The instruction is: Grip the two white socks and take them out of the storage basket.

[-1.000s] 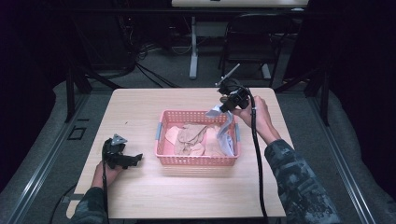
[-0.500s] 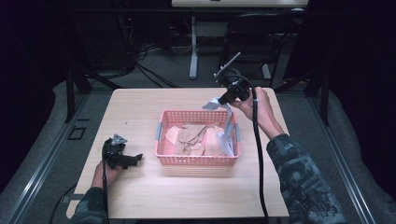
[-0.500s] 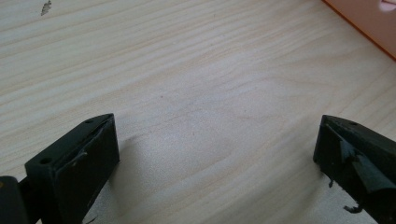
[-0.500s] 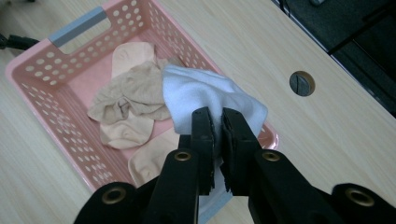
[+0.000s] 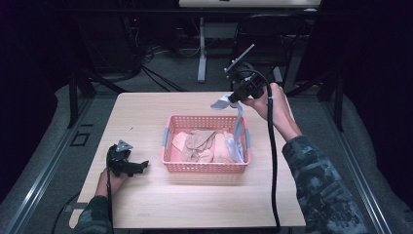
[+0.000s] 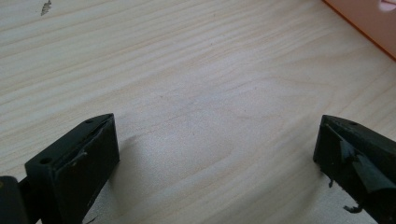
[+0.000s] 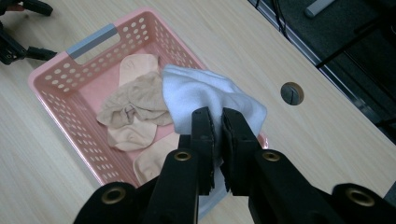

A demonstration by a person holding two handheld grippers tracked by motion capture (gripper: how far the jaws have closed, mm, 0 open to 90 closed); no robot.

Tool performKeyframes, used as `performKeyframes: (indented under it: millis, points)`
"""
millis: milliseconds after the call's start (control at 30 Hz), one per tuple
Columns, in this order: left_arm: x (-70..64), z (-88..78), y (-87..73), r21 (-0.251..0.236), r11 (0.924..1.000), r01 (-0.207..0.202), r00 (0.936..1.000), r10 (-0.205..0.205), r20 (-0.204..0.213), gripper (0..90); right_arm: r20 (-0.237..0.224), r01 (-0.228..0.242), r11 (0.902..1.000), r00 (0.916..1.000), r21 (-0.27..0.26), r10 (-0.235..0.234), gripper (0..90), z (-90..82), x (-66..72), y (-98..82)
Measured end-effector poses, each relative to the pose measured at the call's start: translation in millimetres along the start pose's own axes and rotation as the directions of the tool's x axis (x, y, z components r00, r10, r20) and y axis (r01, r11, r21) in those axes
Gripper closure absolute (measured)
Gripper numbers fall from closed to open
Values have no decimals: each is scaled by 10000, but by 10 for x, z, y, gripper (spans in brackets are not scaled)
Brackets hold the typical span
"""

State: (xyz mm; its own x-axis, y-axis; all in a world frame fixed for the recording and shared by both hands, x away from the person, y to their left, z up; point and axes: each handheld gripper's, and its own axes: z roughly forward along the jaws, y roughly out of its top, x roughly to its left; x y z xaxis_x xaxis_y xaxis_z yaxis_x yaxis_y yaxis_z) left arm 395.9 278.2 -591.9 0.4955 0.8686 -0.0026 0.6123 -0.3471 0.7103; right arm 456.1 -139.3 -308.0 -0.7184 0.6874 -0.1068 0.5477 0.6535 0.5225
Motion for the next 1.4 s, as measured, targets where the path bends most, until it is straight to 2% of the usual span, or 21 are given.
performKeyframes:
  millis: [333, 567, 900, 1133, 1400]
  points:
    - [0, 0, 0, -2, 10000, 3, 10000, -3, 1, 1, 129, -67, 9999, 9999, -99, 68, 837, -166, -49, -52]
    - [0, 0, 0, -1, 10000, 4, 10000, -4, 2, 0, 250, -283, 9994, 9993, -217, 288, 836, -277, -169, -170]
    - [-1, 1, 0, -2, 10000, 20, 10000, -20, 14, 0, 544, -897, 9959, 9944, -133, 903, 837, -412, -415, -416]
    - [1, 0, 0, -8, 10000, -10, 10000, 10, -5, 0, 652, -1309, 9914, 9893, -3, 1307, 837, -378, -562, -624]
    - [-1, 1, 0, -13, 10000, 13, 10000, -13, -3, 1, 843, -1877, 9815, 9793, 378, 1840, 837, -233, -768, -915]
